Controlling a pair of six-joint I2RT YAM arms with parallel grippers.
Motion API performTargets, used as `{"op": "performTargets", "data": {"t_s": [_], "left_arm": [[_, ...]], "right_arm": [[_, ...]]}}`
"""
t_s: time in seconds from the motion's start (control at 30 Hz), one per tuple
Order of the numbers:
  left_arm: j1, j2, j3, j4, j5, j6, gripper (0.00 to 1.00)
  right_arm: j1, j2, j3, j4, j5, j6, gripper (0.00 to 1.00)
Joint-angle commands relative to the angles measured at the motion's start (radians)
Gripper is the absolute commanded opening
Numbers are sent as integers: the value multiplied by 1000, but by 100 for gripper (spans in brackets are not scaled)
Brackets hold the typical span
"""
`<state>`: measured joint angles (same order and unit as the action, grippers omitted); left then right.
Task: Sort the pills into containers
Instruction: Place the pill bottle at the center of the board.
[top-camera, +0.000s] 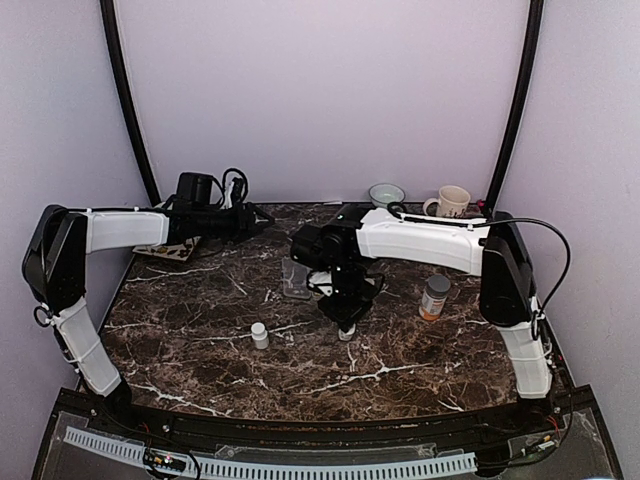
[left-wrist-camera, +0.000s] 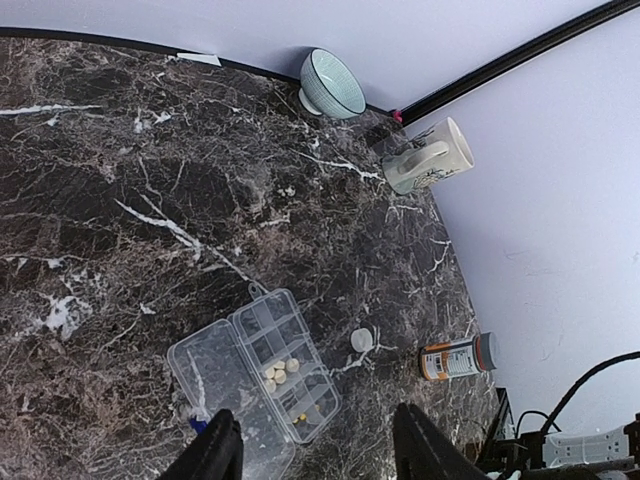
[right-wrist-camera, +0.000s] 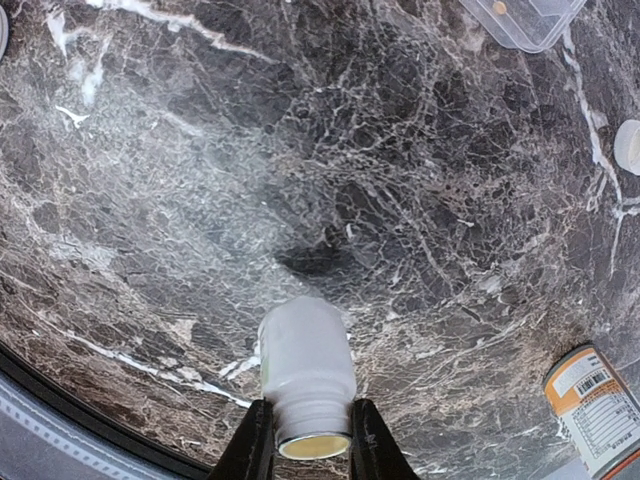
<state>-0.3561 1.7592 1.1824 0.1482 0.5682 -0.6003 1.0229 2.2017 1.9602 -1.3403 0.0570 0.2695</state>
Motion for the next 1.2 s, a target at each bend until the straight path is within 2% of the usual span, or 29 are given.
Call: {"op": "performTargets", "data": {"t_s": [0.0,0.87,1.07,1.17], "left_arm": [[-1,-54,-13,-22,-14,22,54],[-3,-67,-20,-26,-14,27,54],[-2,-71,-20,-29,-17,31,54],[-3,-68,-18,-28,-15,32,54]], "right_arm": [[5,8,9,-27,13,5,12],[12,36,-80,-42,43,9,20],[11,37,-74,-39,44,10,35],[11,33,-66,-39,48,11,39]]}}
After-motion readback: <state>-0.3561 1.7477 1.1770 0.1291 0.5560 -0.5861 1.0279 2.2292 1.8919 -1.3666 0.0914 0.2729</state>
